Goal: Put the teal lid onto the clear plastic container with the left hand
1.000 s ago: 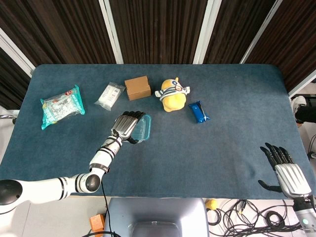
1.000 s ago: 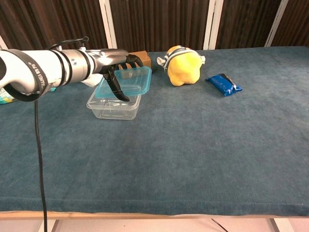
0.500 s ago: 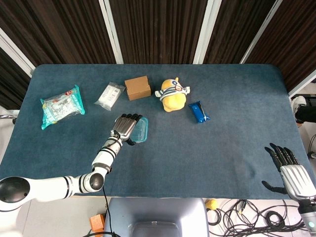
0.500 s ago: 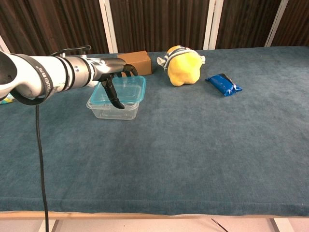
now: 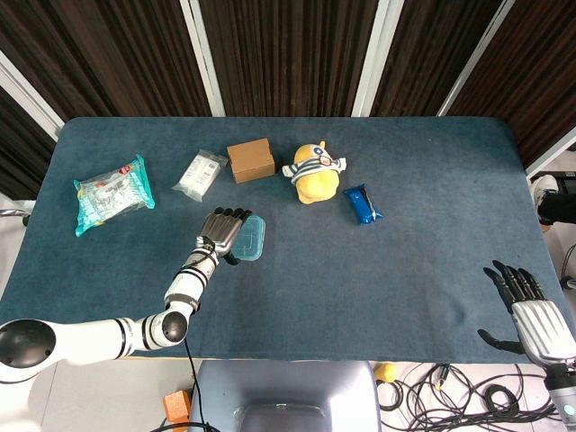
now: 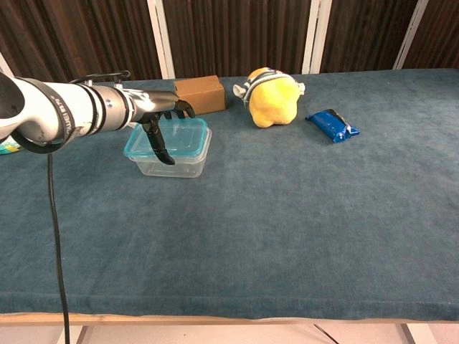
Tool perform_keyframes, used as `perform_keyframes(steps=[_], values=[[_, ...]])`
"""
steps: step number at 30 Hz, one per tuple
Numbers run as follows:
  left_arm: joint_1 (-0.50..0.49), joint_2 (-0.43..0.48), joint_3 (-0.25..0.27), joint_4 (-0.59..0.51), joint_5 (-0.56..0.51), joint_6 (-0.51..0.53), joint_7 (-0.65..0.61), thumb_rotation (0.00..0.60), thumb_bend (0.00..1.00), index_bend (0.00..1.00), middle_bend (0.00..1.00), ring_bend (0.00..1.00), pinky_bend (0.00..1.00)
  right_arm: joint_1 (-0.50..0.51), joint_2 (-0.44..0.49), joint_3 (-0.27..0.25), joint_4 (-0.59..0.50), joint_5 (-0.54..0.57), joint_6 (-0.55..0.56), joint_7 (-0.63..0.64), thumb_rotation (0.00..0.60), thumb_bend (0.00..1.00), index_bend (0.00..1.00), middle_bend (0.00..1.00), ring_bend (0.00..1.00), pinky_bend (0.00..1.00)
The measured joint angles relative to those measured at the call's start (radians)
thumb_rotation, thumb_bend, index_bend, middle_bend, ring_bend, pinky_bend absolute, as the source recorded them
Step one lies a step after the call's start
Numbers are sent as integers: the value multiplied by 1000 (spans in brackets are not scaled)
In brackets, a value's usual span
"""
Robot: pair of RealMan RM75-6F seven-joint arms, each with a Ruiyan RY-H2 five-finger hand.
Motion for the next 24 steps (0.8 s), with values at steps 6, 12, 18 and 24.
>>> perform_keyframes(steps=[6,12,18,24], values=[[-18,16,15,-13,-51,-2,23,600,263,365,508,412,115,1,0,-1,-1,-1,-2,-1,600,101,0,0,0,0],[-29,21,25,-19,-80,-2,33,600,257,256,451,366,102,-1,1,0,-1,0,0,0,600,101,0,0,0,0],[-27,18,22,-12,-52,6,13,600,254,216,396,311,99,0,0,0,-2,0,-2,-3,600,101,0,0,0,0],[-22,13,22,-1,-30,3,-6,600,254,126,331,250,84,-1,1,0,-3,0,0,-1,600,101,0,0,0,0]])
